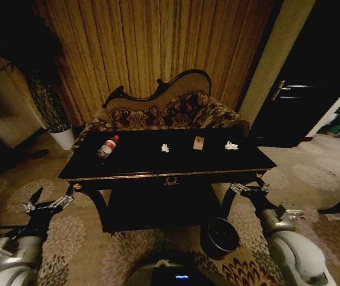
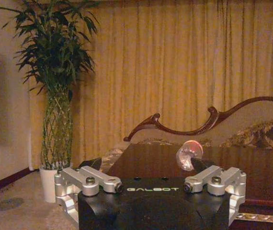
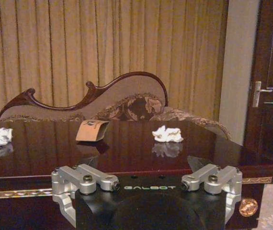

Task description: Move to the front of the table and place the trash on the table into the trash bin.

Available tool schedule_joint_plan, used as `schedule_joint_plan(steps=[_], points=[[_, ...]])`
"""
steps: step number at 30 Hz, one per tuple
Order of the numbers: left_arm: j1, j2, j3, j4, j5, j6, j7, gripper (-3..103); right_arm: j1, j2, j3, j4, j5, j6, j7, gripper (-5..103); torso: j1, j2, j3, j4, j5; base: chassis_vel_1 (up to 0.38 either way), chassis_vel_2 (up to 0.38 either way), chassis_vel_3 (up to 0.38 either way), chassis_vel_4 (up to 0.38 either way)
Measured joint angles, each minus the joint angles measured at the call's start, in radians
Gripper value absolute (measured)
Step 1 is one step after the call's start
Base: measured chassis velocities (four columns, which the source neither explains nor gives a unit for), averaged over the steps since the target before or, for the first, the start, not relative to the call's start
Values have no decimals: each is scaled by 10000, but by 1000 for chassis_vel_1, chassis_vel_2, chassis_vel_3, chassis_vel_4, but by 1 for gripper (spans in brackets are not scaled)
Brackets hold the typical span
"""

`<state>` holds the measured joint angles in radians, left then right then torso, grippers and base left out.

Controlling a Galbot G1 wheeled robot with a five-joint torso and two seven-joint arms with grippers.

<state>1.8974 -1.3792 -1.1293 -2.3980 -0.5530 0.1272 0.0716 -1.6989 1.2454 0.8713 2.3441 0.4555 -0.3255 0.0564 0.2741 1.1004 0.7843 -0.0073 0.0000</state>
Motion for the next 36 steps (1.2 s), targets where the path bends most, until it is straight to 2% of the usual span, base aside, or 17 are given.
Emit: schedule_joint_plan(steps=[5,10,13,18,21,22,24,28,31,36], points=[[-1,-25,-57,-50,-20,5,-35,100,196,-65,-125,-126,-1,-68,6,100,-3,2,-1,0,0,3,-10,-3,8],[1,-15,-128,-103,-42,31,-57,100,757,-417,-261,-389,281,-481,155,100,3,-1,3,0,1,0,0,0,0],[30,-47,-147,-168,-49,38,-64,100,1629,-912,-313,-820,1110,-1019,589,100,3,-1,3,2,0,0,0,0,0],[45,-132,-125,-234,-37,41,-109,100,2542,-1410,-388,-1445,1526,-1365,795,100,2,-1,3,1,1,0,0,0,0],[71,-206,-114,-354,-17,42,-166,100,3607,-2115,-554,-2215,2056,-1720,1007,100,4,-1,3,2,2,0,0,0,0],[71,-206,-114,-354,-17,42,-166,100,3607,-2115,-554,-2215,2056,-1720,1007,100,4,-1,3,2,2,0,0,0,0],[72,-250,-131,-428,-3,64,-174,100,4298,-2665,-794,-2860,2361,-1949,1041,100,5,-3,4,0,3,0,0,0,0],[79,-328,-138,-515,9,119,-185,100,4955,-3103,-1082,-3483,2748,-2183,1061,100,4,-1,3,0,-2,0,0,0,0],[115,-442,-113,-601,34,247,-205,100,6105,-3659,-1874,-4665,3086,-2245,1056,100,5,-1,3,0,2,0,0,0,0],[118,-520,-77,-602,142,276,-226,100,7297,-3951,-2680,-5607,3328,-2277,1033,100,5,-3,4,1,1,0,0,0,0]])
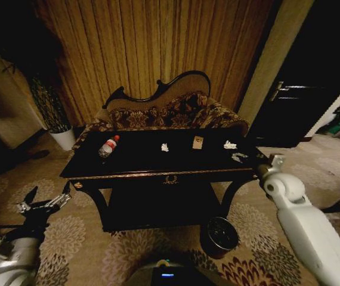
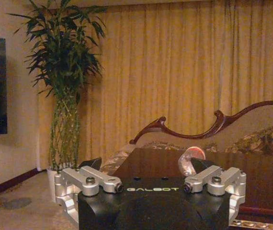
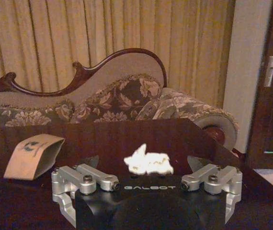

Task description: Move to the front of the table and place the trash on the table into the trash bin.

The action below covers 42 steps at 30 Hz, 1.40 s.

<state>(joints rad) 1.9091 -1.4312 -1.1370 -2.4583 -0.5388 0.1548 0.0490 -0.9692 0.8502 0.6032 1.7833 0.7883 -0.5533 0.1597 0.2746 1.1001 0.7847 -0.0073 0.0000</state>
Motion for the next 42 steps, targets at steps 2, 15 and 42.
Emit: schedule_joint_plan(steps=[2,15,42], points=[[2,-25,7,0,35,10,2,100,372,-48,-315,-267,82,-19,-6,100,0,0,0,1,0,0,0,0,0],[3,-186,10,-5,134,61,9,100,2578,269,-2384,-2388,-267,-95,-17,100,0,0,-1,0,0,0,0,0,0],[-6,-251,10,-9,52,12,125,100,3376,575,-2903,-3361,-786,-337,672,73,-2,1,-2,0,-1,0,0,0,0]])
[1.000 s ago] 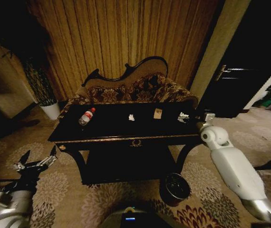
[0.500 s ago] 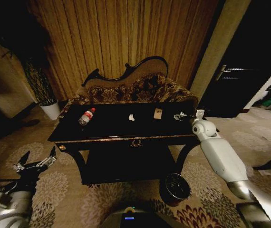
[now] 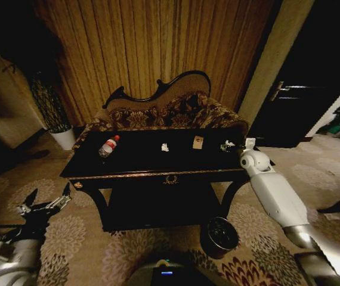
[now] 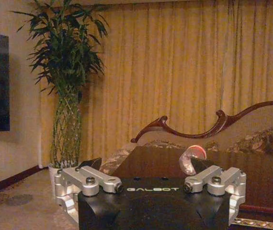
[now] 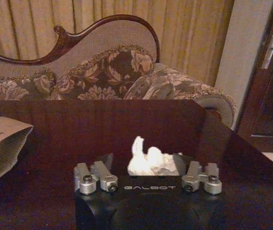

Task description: Move to the front of the table and place the trash on the table into the trash bin.

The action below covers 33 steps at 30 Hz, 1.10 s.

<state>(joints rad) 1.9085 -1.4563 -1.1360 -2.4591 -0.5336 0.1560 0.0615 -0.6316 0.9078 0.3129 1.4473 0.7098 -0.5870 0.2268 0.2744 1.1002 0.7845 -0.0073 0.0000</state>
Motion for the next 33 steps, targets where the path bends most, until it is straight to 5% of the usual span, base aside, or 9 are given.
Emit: schedule_joint_plan(steps=[13,16,17,33], points=[[-15,-31,-14,-127,-28,-35,207,100,-295,-99,62,95,-374,194,4,18,0,1,0,-1,0,0,0,0,0],[-15,-47,-11,-129,-29,-36,207,100,-351,-103,97,130,-374,203,4,13,0,1,0,-1,0,0,0,0,0],[-15,-67,-7,-129,-30,-41,207,100,-425,-105,142,183,-374,212,4,3,0,1,0,0,0,0,0,0,0],[-21,-7,-25,-74,-158,-174,182,100,-1693,-329,1100,1723,370,826,-55,0,0,1,0,0,0,0,0,0,0]])
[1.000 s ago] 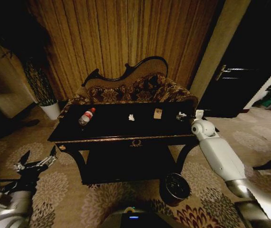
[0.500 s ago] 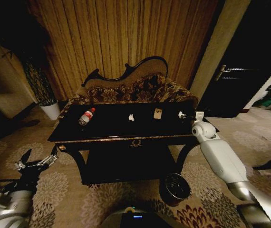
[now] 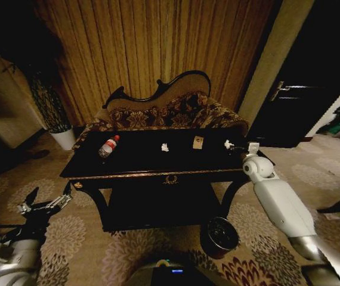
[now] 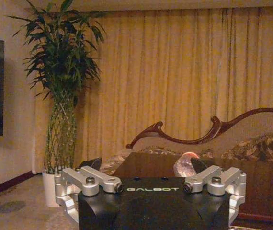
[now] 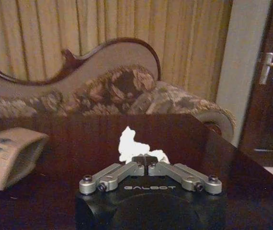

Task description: Move to the front of the table and place the trash on the table into the trash bin.

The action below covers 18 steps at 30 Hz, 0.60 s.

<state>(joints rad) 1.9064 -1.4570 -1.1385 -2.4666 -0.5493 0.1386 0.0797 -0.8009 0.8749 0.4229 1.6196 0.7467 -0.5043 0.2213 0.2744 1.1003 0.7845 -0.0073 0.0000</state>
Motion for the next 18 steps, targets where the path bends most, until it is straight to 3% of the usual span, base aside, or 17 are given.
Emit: schedule_joint_plan(steps=[9,18], points=[[-60,131,-82,143,-329,-137,-109,100,-2569,-153,1958,2703,265,639,-505,0,0,0,-1,0,-1,0,0,0,0],[-227,540,-95,98,-719,16,-227,100,-4149,303,2629,4640,242,740,-594,0,0,0,-1,0,-2,0,0,0,0]])
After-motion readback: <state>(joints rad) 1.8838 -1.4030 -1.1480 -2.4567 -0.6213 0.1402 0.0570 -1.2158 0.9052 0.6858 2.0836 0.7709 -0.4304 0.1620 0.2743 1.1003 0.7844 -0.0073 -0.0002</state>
